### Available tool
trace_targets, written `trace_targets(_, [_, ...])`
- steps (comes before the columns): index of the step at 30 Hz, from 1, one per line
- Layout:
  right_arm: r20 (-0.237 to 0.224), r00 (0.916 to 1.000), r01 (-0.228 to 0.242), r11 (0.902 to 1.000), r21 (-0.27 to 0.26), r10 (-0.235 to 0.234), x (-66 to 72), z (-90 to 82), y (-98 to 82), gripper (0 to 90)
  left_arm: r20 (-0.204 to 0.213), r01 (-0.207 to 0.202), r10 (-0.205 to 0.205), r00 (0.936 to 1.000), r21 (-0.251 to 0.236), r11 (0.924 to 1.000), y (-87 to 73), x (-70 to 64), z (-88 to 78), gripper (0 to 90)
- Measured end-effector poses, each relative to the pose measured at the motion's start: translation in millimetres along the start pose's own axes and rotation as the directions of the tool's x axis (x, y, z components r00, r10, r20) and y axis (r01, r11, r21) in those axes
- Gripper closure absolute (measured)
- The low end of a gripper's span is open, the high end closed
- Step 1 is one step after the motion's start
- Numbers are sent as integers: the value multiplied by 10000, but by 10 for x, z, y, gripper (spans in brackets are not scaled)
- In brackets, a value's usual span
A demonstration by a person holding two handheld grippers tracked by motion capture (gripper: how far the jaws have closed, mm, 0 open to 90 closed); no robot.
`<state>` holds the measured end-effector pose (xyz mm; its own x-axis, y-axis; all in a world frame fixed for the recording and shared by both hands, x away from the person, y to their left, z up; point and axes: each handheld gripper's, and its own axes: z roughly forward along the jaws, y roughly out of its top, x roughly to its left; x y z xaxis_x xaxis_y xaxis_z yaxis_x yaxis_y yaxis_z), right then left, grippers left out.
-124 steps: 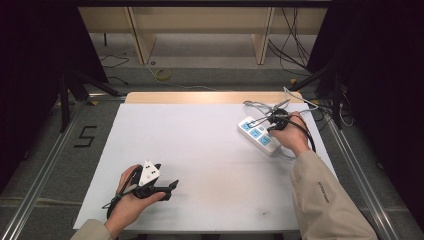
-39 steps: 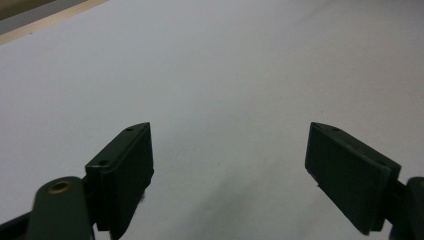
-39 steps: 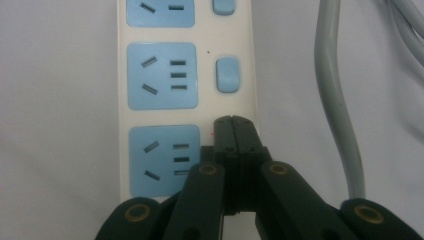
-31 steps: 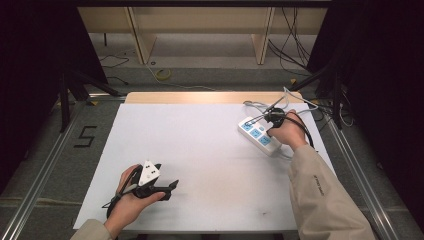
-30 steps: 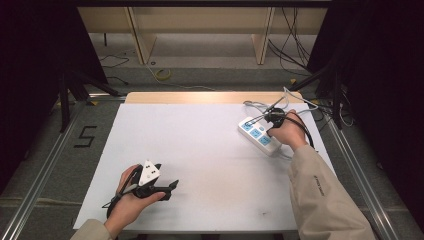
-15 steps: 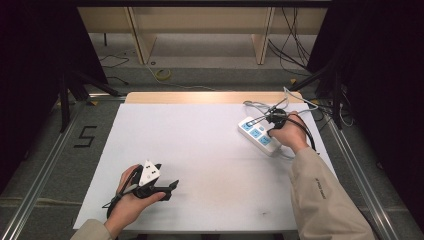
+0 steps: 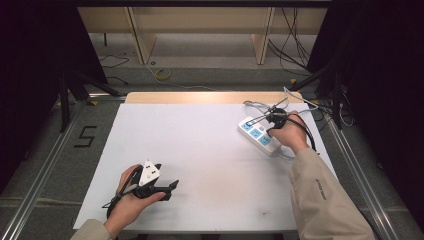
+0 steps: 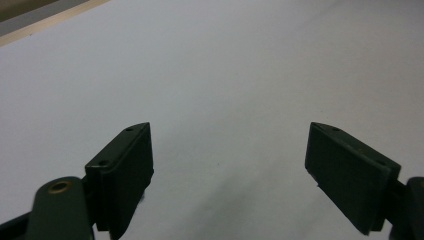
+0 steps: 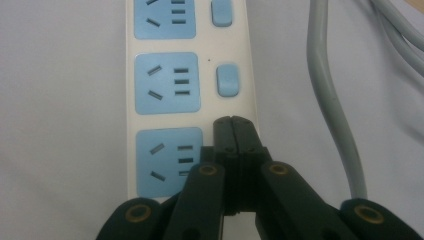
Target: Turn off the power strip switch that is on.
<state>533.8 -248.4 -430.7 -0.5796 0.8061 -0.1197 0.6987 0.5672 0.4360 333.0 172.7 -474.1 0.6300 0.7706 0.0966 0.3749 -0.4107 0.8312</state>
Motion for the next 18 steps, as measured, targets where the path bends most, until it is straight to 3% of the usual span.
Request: trace_targets(18, [-110, 9998, -169, 9973, -720, 162, 6, -150, -87, 900, -20, -38, 38, 10000, 15, 10000, 0, 4, -3, 192])
